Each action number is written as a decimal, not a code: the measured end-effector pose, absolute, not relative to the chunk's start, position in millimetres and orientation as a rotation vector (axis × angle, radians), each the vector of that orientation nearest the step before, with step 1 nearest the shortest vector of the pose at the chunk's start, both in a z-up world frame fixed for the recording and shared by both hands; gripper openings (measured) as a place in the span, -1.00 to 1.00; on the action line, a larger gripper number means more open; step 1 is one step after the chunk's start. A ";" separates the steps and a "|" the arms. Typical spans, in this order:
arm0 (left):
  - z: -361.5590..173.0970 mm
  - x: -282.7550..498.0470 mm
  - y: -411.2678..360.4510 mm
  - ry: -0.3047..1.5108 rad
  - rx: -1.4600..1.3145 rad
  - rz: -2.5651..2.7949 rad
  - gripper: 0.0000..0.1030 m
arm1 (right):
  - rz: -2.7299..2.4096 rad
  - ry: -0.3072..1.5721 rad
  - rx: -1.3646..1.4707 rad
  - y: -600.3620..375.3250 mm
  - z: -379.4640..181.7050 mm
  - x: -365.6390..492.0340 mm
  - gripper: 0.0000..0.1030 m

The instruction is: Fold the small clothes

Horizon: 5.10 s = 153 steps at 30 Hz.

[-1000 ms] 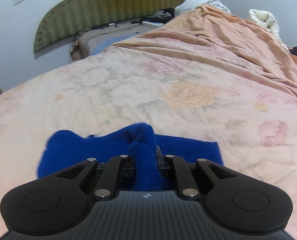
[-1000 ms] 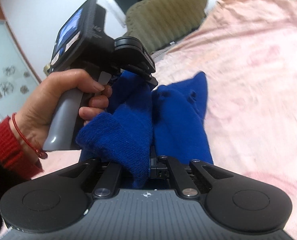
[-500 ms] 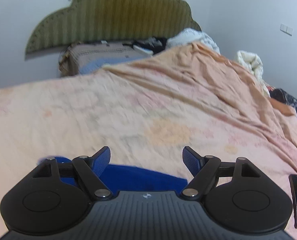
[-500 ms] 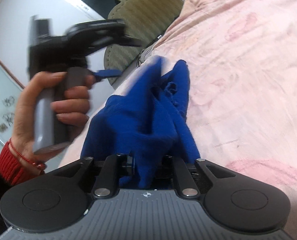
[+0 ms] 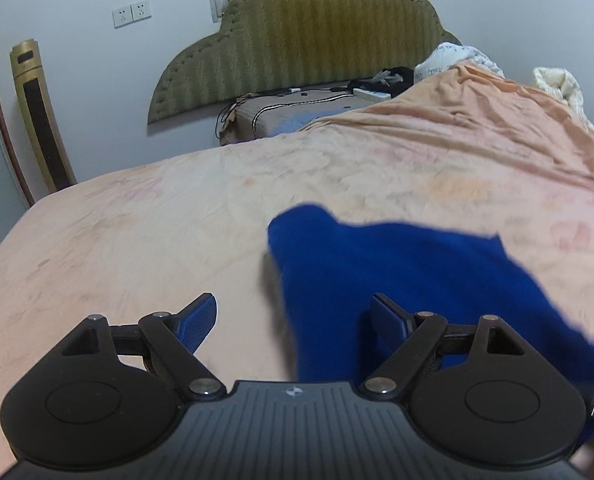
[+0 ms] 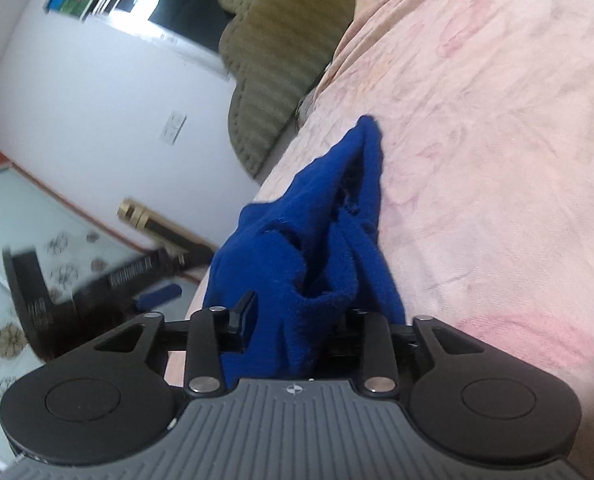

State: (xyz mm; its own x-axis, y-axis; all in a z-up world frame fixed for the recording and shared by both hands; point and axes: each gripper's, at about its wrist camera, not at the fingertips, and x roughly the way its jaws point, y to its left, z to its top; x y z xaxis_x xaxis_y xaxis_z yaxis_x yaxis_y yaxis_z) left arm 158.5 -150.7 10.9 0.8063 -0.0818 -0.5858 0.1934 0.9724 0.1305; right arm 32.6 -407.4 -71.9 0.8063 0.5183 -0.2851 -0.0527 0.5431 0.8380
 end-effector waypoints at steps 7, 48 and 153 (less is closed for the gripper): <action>4.7 167.4 -140.7 0.613 0.200 -0.150 0.64 | 0.485 0.713 0.856 -417.4 -46.7 100.2 0.33; -15.0 161.0 -127.2 0.693 0.104 -0.165 0.64 | 0.328 0.774 0.526 -419.9 -34.0 89.0 -0.28; -43.0 281.8 -85.2 0.888 -0.459 -0.540 0.12 | 0.452 0.754 0.815 -398.7 -60.4 190.0 -0.23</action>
State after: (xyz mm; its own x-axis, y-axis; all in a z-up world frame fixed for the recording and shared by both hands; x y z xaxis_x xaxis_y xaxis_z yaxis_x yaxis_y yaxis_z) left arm 281.8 -85.2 -43.0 0.5155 -0.6138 -0.5980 0.2478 0.7748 -0.5816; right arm 190.0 -398.7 -60.4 0.6581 0.6233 -0.4225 -0.0789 0.6151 0.7845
